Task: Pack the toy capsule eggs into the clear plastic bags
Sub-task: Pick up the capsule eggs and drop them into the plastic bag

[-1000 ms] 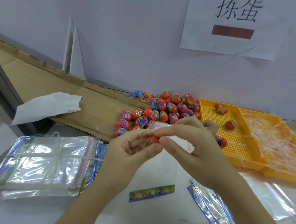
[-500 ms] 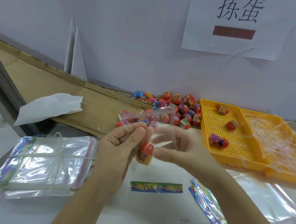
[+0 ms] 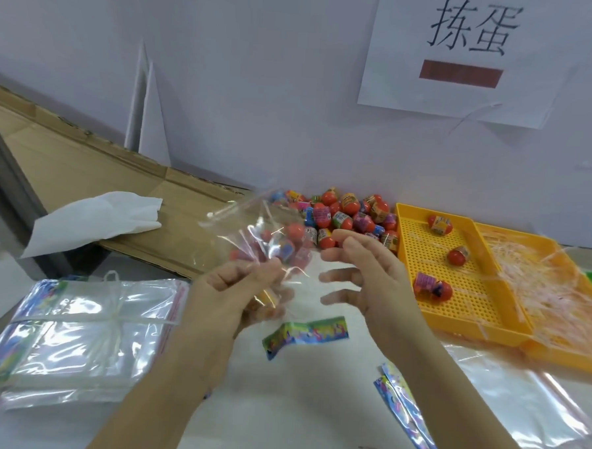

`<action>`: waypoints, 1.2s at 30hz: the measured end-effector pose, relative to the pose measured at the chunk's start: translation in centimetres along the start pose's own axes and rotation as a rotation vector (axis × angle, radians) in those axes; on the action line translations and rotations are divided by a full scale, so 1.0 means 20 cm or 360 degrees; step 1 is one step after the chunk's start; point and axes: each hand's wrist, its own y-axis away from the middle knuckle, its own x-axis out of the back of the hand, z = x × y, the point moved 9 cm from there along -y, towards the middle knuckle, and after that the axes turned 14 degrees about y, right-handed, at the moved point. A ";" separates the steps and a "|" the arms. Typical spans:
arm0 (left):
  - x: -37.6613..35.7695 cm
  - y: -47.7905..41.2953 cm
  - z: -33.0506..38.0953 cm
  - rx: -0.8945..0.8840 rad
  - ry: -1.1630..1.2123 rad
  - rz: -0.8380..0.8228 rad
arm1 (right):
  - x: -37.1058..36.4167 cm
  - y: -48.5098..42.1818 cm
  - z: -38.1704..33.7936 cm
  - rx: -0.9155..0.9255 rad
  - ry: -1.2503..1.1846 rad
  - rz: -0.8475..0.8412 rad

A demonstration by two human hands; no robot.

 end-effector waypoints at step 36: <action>-0.11 0.08 0.07 -0.0373 -0.0603 -0.0222 | -0.08 0.11 -0.54 0.0966 0.1687 0.0078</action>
